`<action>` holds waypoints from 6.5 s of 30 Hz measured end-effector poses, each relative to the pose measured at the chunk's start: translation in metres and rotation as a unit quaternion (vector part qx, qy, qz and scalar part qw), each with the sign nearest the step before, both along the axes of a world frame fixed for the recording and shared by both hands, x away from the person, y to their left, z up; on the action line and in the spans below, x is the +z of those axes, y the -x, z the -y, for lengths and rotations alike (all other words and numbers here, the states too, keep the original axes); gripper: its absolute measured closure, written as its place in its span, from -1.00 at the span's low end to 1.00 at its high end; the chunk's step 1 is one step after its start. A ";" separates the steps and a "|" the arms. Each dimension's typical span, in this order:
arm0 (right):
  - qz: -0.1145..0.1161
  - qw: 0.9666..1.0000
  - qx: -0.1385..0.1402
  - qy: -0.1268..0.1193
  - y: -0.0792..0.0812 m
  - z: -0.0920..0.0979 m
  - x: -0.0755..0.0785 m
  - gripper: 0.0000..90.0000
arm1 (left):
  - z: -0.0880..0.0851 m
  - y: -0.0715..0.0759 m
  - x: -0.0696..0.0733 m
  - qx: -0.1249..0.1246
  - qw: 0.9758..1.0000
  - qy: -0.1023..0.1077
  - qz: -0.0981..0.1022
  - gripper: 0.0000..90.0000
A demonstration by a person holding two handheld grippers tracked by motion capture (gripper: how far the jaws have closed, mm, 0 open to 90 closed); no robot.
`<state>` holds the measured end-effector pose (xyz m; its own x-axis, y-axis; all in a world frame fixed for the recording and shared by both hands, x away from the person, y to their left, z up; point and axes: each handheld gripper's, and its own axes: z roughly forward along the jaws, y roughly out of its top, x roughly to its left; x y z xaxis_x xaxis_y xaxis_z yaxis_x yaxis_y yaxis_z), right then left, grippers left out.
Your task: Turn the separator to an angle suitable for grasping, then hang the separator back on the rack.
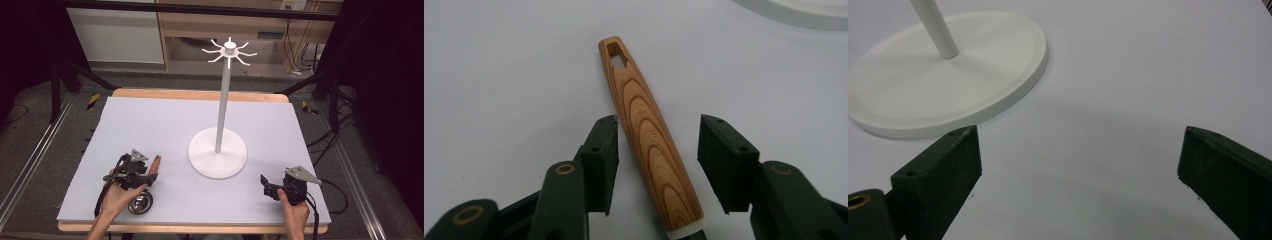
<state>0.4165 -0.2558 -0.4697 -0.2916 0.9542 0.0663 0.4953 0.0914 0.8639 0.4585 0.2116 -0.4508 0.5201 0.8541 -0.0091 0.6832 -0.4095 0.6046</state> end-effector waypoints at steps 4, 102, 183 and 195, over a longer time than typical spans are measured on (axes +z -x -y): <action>-0.003 1.000 0.000 -0.002 0.000 0.000 0.000 -0.90 | 0.000 -0.001 -0.004 0.002 1.000 -0.007 -0.008 0.16; -0.017 0.999 0.020 0.019 -0.003 -0.003 -0.001 -0.90 | 0.029 -0.028 0.002 -0.043 0.989 -0.080 -0.120 0.49; -0.018 0.999 0.021 0.023 -0.002 -0.006 -0.003 -0.90 | -0.024 0.049 0.114 -0.029 0.944 0.205 0.256 0.50; -0.013 0.999 0.022 0.030 -0.003 -0.005 -0.004 -0.90 | -0.015 0.045 0.136 -0.039 0.934 0.217 0.279 0.50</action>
